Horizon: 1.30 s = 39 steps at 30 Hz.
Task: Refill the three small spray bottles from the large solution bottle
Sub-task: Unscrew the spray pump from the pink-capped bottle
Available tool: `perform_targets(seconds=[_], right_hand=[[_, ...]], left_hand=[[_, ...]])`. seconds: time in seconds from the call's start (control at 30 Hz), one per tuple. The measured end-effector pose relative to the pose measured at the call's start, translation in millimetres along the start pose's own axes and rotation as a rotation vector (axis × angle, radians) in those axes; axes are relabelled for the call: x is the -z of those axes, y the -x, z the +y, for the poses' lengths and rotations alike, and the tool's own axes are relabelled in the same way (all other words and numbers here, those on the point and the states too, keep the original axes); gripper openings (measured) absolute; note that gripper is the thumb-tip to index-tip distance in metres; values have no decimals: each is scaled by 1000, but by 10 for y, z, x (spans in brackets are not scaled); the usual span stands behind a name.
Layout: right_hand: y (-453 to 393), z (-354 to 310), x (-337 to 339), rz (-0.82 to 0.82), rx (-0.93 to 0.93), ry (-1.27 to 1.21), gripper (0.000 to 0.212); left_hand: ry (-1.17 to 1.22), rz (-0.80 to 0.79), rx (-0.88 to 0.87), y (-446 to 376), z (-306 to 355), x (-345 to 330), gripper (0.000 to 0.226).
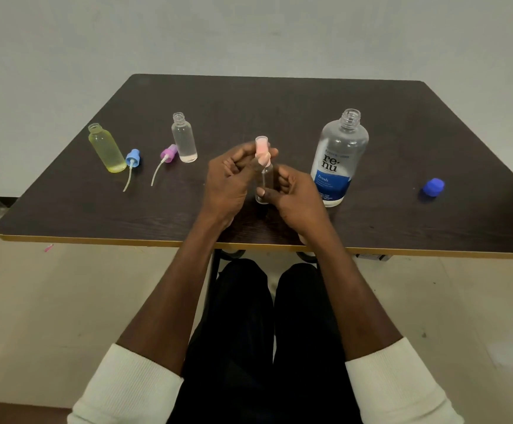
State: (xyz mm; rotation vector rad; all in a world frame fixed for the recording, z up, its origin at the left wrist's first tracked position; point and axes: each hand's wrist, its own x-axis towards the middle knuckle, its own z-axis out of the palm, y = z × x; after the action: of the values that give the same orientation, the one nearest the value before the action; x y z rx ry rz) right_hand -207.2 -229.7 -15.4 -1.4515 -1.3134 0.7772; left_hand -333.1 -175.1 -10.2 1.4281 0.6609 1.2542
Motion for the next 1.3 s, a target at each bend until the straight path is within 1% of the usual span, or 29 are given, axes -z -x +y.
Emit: perform_targets(seconds=[0.13, 0.2, 0.3, 0.43, 0.53, 0.57, 0.73, 0.87, 0.93, 1.03, 1.17, 1.3], right_hand=[[23, -32, -31, 71, 29, 97, 30], [31, -56, -48, 82, 36, 148, 33], [50, -86, -61, 81, 40, 208, 36], [60, -78, -48, 123, 18, 254, 42], [61, -73, -45, 144, 14, 273, 47], [64, -76, -44, 143, 13, 269, 47], [74, -76, -46, 138, 21, 267, 44], [71, -68, -43, 129, 14, 267, 43], [72, -62, -41, 128, 17, 264, 43], [77, -64, -40, 130, 15, 257, 43], [76, -68, -36, 124, 16, 266, 40], [72, -71, -31, 115, 6, 255, 40]], left_hand=[[12, 114, -28, 26, 39, -53, 25], [-21, 142, -47, 20, 33, -52, 24], [-79, 93, -83, 7, -10, -23, 30], [-35, 15, -114, 22, -23, 4, 27], [45, -22, -126, 17, -21, 32, 13], [72, -30, -112, 17, -25, 37, 13], [63, -24, -68, 1, -21, 22, 32], [-19, -41, -74, 9, -32, 19, 40], [-3, -64, -79, 17, -27, 27, 39], [63, -105, -75, 12, -16, 45, 25], [-1, -32, -82, 5, -12, 34, 36], [-81, -50, -115, -3, -49, 49, 41]])
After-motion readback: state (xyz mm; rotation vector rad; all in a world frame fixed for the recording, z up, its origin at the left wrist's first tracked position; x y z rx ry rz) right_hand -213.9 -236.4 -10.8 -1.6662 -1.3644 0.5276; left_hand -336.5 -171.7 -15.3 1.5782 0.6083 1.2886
